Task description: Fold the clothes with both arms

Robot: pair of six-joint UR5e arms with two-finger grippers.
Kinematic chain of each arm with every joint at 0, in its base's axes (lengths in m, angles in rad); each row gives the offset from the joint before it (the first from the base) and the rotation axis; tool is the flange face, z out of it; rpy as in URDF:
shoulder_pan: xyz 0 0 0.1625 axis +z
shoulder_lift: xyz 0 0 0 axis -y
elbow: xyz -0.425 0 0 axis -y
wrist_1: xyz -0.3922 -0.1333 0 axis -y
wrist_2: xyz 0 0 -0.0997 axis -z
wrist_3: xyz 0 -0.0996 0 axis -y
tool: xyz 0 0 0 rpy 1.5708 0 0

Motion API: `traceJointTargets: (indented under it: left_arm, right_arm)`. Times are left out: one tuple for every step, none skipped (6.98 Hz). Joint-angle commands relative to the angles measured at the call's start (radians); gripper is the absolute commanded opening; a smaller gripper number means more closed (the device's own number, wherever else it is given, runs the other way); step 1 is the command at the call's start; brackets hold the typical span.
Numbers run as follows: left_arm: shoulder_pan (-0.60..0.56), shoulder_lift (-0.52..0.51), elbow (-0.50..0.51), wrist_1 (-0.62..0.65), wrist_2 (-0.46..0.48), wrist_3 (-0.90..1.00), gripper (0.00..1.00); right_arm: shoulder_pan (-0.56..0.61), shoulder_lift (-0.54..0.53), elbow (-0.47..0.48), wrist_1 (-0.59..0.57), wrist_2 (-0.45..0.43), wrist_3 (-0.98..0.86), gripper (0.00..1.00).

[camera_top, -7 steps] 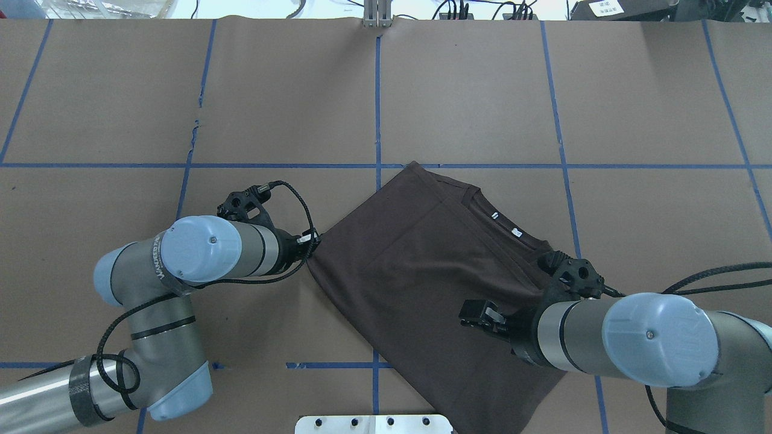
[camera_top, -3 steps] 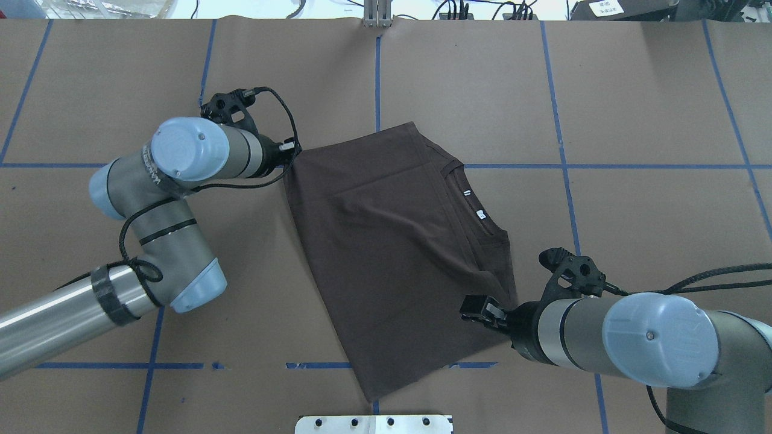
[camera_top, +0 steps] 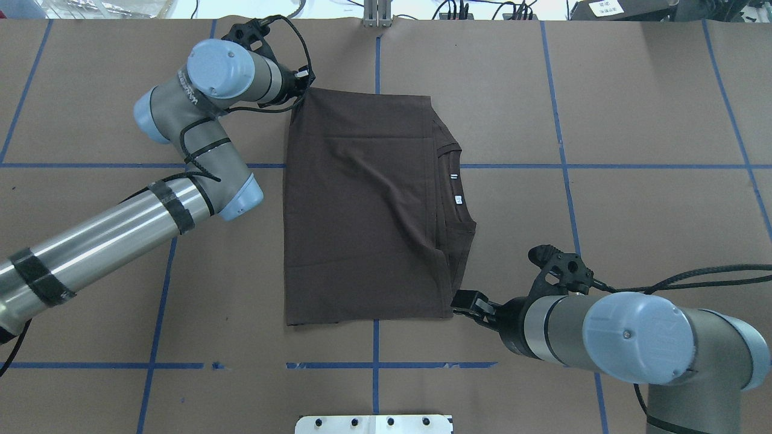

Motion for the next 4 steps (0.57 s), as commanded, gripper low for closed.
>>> traceJointTargets:
  left_arm:
    - [-0.016,0.023,-0.077,-0.022,-0.066,0.006,0.55]
    - [-0.011,0.19,-0.294,-0.025,-0.129,0.006,0.55]
    - [-0.011,0.247,-0.381,-0.022,-0.143,0.003,0.55]
    - [-0.008,0.247,-0.382,-0.023,-0.143,0.0,0.55]
  right_arm:
    - [-0.002,0.071,-0.074,-0.002,-0.06,0.004,1.0]
    - [-0.002,0.104,-0.114,-0.006,-0.096,0.006,1.0]
    - [0.004,0.159,-0.187,-0.008,-0.11,0.008,0.99]
    - [0.008,0.19,-0.239,-0.011,-0.128,0.008,0.87]
